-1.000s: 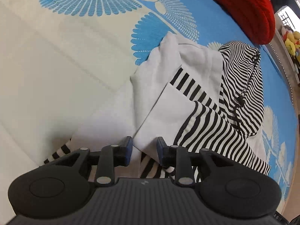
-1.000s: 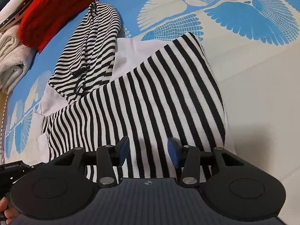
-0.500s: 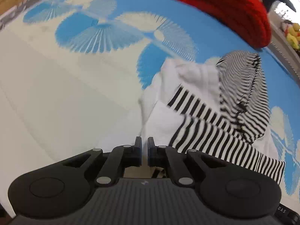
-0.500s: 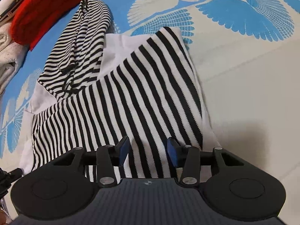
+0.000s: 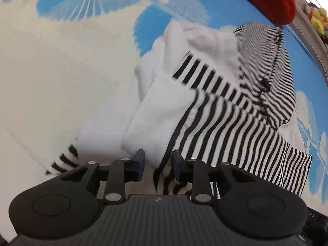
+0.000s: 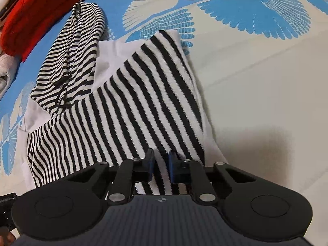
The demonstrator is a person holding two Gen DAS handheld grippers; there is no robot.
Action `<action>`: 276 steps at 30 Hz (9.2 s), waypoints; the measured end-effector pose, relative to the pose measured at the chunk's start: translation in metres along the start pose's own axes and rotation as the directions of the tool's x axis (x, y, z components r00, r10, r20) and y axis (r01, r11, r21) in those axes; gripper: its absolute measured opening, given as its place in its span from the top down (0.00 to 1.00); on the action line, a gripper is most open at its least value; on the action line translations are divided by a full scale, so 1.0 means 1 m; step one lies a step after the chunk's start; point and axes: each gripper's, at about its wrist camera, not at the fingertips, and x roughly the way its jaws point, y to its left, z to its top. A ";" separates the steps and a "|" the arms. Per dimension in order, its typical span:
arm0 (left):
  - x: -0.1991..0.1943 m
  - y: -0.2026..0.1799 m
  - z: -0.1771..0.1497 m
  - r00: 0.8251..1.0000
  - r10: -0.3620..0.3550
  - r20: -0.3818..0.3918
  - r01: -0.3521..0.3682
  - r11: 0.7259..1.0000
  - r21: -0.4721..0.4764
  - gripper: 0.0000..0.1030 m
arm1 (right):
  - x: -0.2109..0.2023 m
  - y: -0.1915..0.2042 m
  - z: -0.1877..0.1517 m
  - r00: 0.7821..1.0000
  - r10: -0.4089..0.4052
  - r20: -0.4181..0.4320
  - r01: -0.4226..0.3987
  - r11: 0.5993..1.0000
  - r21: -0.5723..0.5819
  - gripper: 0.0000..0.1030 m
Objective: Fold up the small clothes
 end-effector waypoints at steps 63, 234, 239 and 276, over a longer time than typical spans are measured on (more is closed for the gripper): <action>-0.013 -0.173 0.058 0.815 -0.496 0.301 0.133 0.665 0.735 0.99 | -0.082 -0.011 0.055 0.926 -0.047 0.374 0.153 0.953 -0.260 0.50; -0.038 0.147 -0.184 0.998 -0.069 0.011 0.067 0.991 0.117 0.89 | -0.103 -0.125 -0.231 0.996 -0.020 0.084 0.037 0.978 -0.206 0.73; -0.060 0.135 -0.191 0.992 -0.105 0.071 0.094 0.984 0.149 0.94 | -0.121 -0.140 -0.219 0.991 0.060 0.117 -0.045 0.990 -0.134 0.93; -0.059 0.106 -0.063 0.911 -0.390 0.135 0.387 0.921 0.049 0.44 | -0.149 -0.147 -0.050 0.950 0.125 0.287 -0.074 0.981 -0.181 0.56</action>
